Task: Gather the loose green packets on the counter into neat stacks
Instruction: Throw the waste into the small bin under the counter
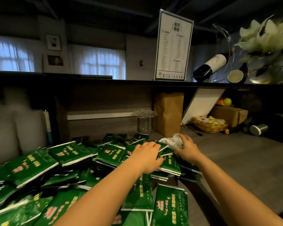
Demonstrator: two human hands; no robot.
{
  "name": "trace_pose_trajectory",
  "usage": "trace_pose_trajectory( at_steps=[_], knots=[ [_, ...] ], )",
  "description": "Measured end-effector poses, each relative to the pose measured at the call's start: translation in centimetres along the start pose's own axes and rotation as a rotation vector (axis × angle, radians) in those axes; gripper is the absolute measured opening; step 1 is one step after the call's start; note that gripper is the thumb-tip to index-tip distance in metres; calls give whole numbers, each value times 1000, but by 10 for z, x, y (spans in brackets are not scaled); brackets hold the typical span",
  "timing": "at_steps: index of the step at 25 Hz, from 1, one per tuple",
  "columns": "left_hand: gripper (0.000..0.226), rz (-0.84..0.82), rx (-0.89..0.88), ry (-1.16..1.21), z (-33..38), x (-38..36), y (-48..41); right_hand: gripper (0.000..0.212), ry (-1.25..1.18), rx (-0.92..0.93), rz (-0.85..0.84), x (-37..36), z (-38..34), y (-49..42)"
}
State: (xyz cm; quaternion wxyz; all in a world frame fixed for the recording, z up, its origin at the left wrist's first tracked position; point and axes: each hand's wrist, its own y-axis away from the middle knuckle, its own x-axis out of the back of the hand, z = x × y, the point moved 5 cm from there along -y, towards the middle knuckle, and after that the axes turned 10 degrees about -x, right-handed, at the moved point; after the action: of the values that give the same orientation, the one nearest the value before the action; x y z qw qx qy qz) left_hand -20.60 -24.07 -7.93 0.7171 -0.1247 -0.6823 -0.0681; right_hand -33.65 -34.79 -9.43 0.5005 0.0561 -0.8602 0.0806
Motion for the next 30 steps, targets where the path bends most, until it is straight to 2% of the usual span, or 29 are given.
trace_pose_trajectory(
  at_steps=[2,3,4,6,9,12,16,20,24,27,30],
  knots=[
    [59,-2,11,3,-5,-3,-20,72,-68,24,-102,-9,1,-12],
    [58,2,16,12,-8,-3,-28,68,-102,39,-131,-12,0,-16],
    [56,2,23,24,-12,-4,-36,58,-122,52,-139,-14,0,-20],
    [54,-11,46,42,-21,-4,-51,21,-131,78,-119,-19,-1,-24],
    [51,-26,79,87,-31,-4,-76,33,-127,71,-52,-25,9,-26],
    [54,-58,73,145,-36,-10,-105,28,-360,93,-29,-23,21,-27],
    [69,-147,9,286,-29,-26,-133,25,-694,26,-40,-9,35,-29],
    [40,-237,-6,200,-20,-37,-145,30,-672,-32,116,-1,50,-39],
    [32,-288,25,184,-19,-39,-148,35,-697,-153,319,5,73,-46],
    [22,-219,20,147,-14,-37,-148,25,-750,-231,380,10,82,-43],
    [25,-102,18,125,-10,-34,-147,17,-787,-264,436,11,86,-45]
  ],
)
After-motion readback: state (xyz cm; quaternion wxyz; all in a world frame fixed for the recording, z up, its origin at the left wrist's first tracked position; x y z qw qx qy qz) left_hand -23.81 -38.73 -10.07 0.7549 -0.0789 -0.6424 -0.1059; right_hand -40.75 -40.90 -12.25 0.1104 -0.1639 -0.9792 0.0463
